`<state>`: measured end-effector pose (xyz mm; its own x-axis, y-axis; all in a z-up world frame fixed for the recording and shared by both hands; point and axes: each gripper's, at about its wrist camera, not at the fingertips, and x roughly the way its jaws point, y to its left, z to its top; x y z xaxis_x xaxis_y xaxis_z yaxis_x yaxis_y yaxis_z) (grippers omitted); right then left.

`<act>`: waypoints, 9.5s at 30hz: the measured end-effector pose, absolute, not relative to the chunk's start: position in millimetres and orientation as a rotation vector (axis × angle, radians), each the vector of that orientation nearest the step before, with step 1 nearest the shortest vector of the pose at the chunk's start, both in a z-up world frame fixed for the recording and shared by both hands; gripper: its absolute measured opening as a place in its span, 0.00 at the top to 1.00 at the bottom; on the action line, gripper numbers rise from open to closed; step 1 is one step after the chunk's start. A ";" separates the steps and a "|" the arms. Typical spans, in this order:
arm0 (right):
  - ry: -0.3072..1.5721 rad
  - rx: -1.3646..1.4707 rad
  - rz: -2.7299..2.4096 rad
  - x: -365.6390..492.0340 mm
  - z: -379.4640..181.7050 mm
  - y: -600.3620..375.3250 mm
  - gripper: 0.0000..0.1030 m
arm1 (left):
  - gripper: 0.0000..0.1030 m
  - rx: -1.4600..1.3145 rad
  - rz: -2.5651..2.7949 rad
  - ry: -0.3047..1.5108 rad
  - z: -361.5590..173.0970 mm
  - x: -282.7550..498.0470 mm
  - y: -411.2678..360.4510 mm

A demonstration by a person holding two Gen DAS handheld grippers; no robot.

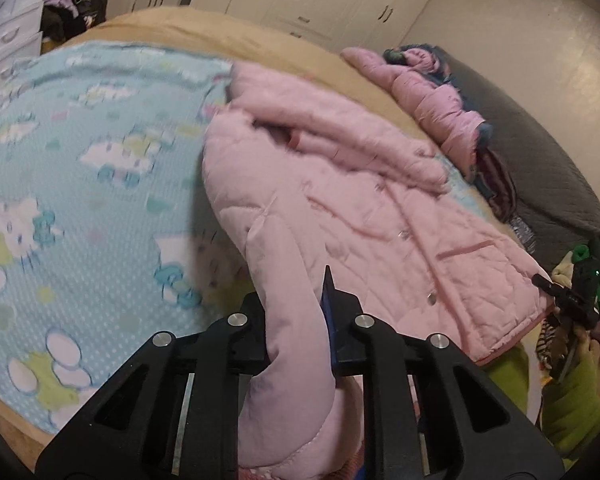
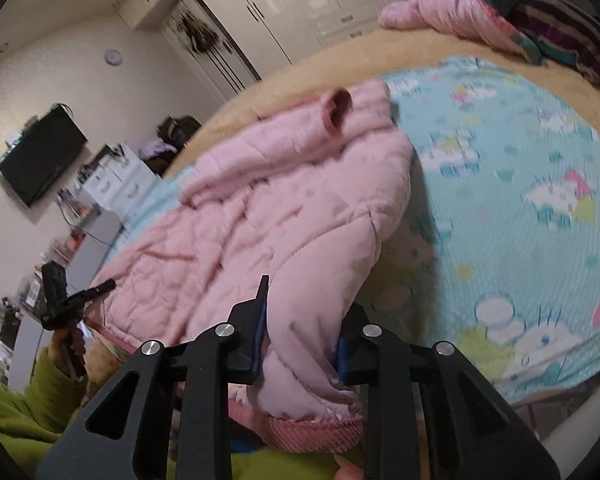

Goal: Fold large clothes

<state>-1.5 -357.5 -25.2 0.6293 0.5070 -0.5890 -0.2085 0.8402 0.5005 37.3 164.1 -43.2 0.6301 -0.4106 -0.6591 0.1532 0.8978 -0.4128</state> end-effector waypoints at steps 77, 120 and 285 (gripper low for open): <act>0.655 0.791 0.264 328.3 -27.6 -382.6 0.66 | 0.87 -0.255 -0.107 0.850 -24.8 355.4 143.2; 0.750 0.322 0.160 338.4 -60.5 -341.8 0.09 | 0.09 -0.410 -0.191 0.615 55.7 306.2 177.3; 1.001 -0.070 0.230 399.5 -111.0 -145.5 0.04 | 0.08 0.007 -0.185 0.984 -115.7 394.4 14.8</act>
